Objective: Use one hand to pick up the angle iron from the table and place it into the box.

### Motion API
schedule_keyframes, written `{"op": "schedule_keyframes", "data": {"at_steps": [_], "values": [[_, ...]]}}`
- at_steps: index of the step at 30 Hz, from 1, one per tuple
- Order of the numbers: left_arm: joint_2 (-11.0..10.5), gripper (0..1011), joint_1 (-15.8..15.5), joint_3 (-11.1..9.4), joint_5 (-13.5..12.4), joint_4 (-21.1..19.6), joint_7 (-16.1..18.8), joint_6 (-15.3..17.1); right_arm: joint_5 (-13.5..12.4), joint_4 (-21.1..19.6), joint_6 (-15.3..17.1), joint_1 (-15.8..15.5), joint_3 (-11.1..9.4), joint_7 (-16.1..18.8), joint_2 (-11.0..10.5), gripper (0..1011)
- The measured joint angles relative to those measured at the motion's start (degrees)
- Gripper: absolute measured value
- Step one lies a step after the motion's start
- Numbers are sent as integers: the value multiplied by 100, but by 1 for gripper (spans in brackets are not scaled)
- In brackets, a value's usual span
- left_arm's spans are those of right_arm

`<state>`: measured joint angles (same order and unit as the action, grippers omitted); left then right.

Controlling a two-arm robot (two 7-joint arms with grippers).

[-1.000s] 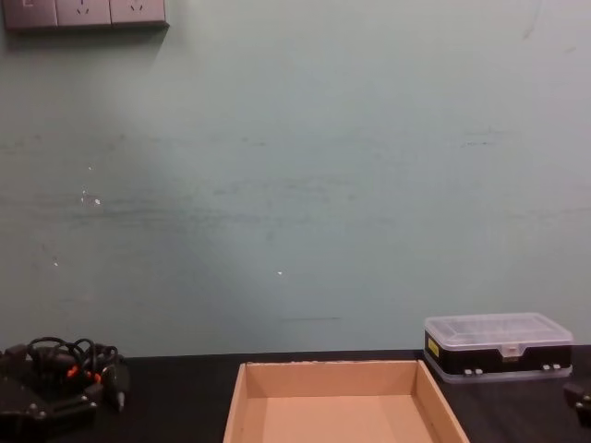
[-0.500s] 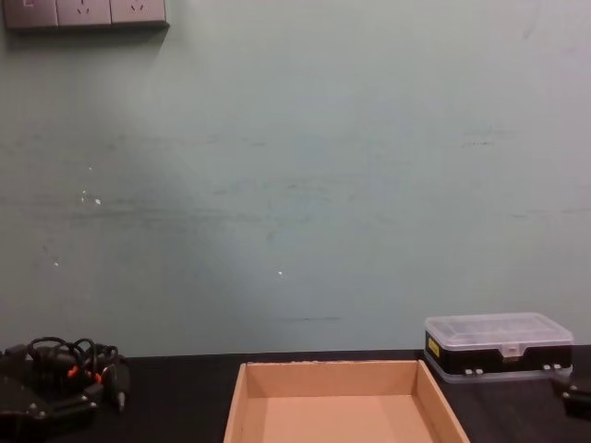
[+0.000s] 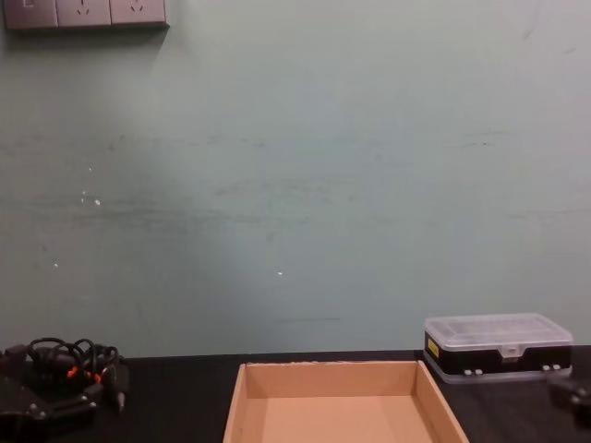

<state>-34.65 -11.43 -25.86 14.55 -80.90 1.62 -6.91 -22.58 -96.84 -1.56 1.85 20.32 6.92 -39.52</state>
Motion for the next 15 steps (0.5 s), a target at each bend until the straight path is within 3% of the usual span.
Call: {"op": "schedule_keyframes", "data": {"at_steps": [1, 5, 11, 15], "values": [[0, 1011, 0, 0, 0, 0, 0, 0, -212, -132, 92, -132, -79, 207, -109, 1004], [0, 1011, 0, 0, 0, 0, 0, 0, -574, -364, 262, -347, -177, 805, -410, 1004], [0, 1011, 0, 0, 0, 0, 0, 0, -745, -430, 486, -385, -136, 1613, -750, 1004], [0, 1011, 0, 0, 0, 0, 0, 0, -742, -404, 675, -343, -82, 1796, -803, 1004]]}}
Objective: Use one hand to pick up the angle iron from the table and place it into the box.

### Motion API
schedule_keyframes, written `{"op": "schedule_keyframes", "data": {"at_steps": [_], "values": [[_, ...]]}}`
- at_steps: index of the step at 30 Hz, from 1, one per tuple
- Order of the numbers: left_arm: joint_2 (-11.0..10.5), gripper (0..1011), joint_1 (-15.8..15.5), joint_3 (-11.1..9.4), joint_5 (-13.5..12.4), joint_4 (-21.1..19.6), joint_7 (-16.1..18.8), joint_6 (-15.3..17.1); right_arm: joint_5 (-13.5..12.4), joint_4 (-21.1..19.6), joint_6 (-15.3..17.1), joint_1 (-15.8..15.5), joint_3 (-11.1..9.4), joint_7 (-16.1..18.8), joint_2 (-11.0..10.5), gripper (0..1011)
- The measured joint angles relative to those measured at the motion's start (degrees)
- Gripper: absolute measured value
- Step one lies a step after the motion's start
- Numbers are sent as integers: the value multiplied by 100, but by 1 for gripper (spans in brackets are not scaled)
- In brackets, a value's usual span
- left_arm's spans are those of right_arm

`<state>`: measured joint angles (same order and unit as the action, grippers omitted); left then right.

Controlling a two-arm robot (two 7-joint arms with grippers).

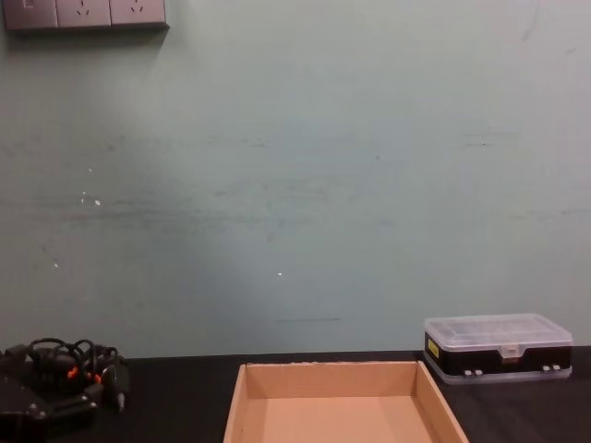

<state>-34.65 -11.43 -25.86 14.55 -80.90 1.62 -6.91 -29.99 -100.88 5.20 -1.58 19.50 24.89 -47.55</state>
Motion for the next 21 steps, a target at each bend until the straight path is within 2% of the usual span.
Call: {"op": "schedule_keyframes", "data": {"at_steps": [5, 8, 15, 21], "values": [[0, 1012, 0, 0, -1, 0, 0, 0, 90, 34, 496, 89, 103, 108, -1, 1004], [0, 1011, 0, 0, 0, 0, 0, 0, 167, 23, 693, 86, 106, 25, 44, 1004], [0, 1011, 0, 0, 0, 0, 0, 0, 325, -36, 976, 12, 22, -309, 209, 1004], [0, 1011, 0, 0, 0, 0, 0, 0, 437, -52, 1144, -32, -33, -456, 340, 1004]]}}
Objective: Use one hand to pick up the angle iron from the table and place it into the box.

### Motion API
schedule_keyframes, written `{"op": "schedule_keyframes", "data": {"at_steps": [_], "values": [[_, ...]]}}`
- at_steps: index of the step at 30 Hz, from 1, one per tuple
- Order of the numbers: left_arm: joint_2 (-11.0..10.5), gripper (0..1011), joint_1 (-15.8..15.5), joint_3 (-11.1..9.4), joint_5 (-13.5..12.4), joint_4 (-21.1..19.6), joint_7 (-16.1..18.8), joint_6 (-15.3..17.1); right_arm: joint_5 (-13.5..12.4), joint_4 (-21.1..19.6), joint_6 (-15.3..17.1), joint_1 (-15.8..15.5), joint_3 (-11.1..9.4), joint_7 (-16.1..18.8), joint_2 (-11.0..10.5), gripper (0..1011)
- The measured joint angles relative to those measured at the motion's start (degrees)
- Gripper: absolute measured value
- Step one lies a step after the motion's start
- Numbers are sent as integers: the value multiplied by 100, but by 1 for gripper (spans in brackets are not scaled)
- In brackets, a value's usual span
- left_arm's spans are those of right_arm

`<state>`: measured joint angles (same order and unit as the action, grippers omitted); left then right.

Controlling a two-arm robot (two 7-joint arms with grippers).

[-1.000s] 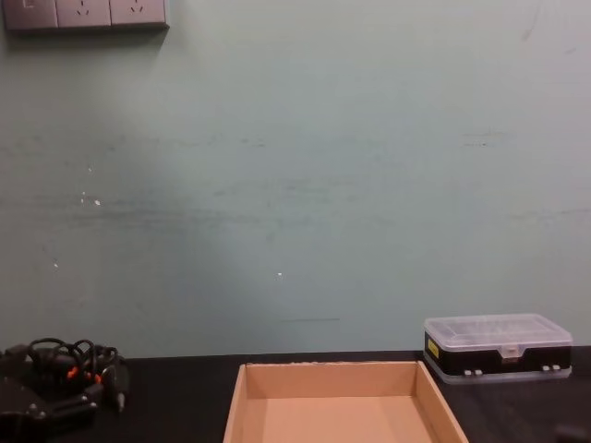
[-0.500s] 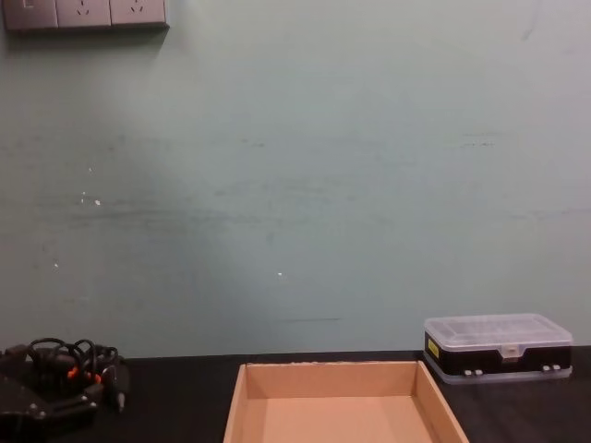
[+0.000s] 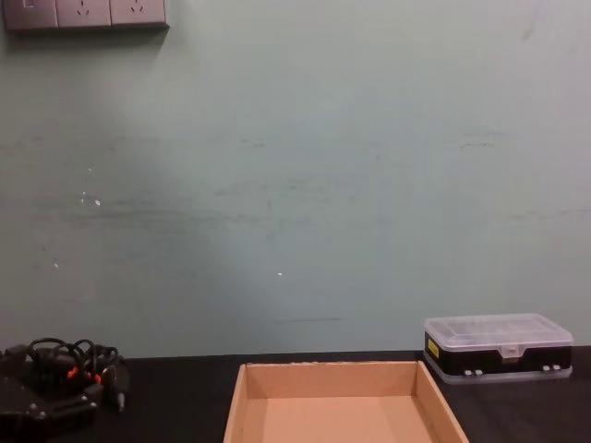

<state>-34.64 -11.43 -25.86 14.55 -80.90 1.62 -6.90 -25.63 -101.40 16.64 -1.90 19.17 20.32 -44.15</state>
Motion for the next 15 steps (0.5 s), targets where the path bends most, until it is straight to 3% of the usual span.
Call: {"op": "schedule_keyframes", "data": {"at_steps": [15], "values": [[0, 1011, 0, 0, 0, 0, 0, 0, 139, 176, 154, 40, -97, 16, 321, 1004]]}}
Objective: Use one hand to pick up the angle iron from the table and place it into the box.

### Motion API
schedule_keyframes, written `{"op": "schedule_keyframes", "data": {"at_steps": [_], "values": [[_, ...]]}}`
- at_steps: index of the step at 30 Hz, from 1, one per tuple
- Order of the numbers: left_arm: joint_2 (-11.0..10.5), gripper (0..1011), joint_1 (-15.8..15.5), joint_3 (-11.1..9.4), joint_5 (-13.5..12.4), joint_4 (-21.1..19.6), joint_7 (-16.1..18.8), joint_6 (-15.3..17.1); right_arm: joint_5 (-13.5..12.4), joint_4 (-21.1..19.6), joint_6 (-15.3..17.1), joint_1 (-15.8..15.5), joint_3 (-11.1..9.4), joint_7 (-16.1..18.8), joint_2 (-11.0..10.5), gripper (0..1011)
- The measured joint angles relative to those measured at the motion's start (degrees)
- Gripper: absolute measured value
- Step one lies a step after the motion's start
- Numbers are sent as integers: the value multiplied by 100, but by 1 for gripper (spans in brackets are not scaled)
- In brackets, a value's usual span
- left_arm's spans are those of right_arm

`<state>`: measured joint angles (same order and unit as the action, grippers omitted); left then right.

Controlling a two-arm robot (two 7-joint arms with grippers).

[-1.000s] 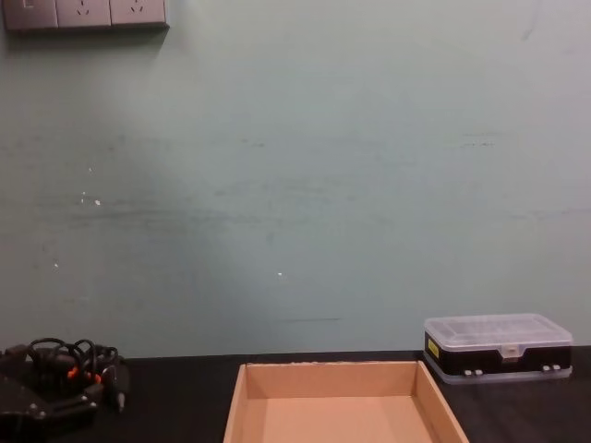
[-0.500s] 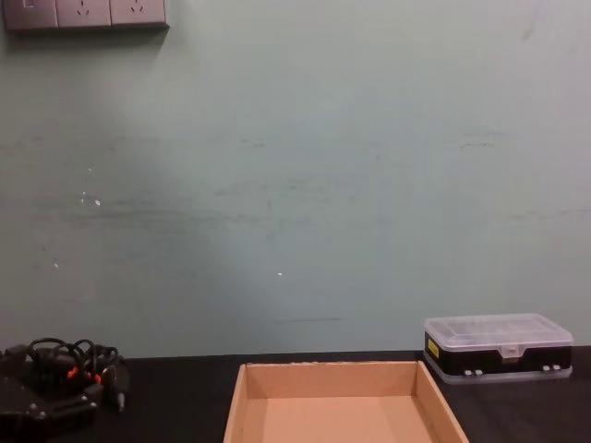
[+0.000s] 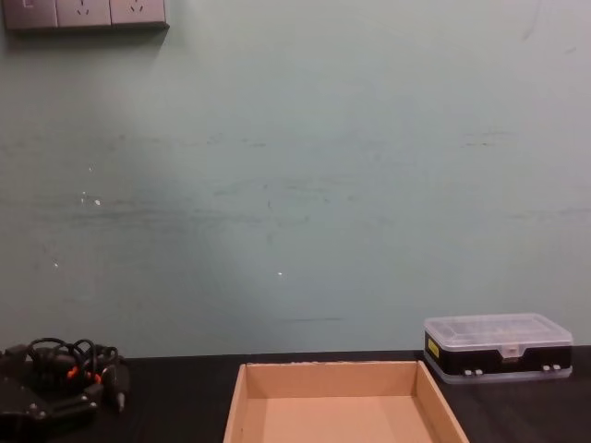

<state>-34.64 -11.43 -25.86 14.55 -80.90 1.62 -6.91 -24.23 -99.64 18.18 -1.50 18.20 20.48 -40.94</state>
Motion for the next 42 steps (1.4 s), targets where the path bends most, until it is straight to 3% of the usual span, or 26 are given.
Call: {"op": "schedule_keyframes", "data": {"at_steps": [24, 35, 42], "values": [[0, 1011, 0, 0, 0, 0, 0, 0, 281, 73, 438, 106, -16, -59, 429, 1004], [0, 1011, 0, 0, 0, 0, 0, 0, 282, 76, 438, 106, -20, -63, 428, 1004], [0, 1011, 0, 0, 0, 0, 0, 0, 273, 75, 436, 104, -17, -63, 422, 876]]}}
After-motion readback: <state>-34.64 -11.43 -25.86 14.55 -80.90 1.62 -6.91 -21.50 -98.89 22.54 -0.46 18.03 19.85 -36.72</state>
